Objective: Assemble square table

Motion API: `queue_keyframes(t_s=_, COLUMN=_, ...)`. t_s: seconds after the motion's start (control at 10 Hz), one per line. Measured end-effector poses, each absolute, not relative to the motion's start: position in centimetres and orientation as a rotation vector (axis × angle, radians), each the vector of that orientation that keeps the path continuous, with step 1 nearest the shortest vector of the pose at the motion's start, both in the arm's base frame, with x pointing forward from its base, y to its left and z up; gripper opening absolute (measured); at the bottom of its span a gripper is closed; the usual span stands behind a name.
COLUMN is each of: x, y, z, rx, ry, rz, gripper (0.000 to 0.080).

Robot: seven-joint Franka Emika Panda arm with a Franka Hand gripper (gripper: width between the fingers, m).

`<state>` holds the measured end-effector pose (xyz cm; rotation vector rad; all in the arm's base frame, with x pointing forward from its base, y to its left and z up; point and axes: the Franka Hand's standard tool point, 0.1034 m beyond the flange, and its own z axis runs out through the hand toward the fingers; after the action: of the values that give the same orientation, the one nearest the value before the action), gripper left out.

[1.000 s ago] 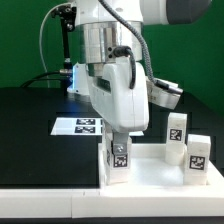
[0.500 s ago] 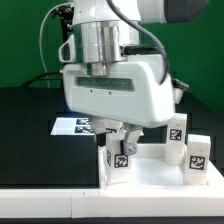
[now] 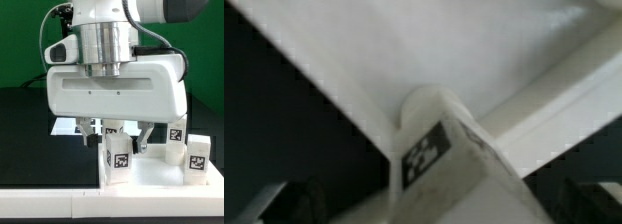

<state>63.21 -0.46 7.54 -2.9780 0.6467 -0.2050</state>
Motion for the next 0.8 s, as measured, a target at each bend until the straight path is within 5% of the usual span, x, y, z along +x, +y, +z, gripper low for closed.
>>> queue_keyframes(t_s=0.3, x=62.95, y=0.39, z=7.38, rx=-3.076, ry=0.155, rz=-0.181, gripper=0.0649)
queue_keyframes(t_s=0.6, x=62.92, y=0.23, z=7.34, rx=-3.060, ry=0.316, rz=-0.175, gripper=0.0288)
queue_keyframes(t_s=0.8, x=62.90, y=0.06, z=7.30, rx=-3.034, ry=0.479, rz=-0.169, gripper=0.0288)
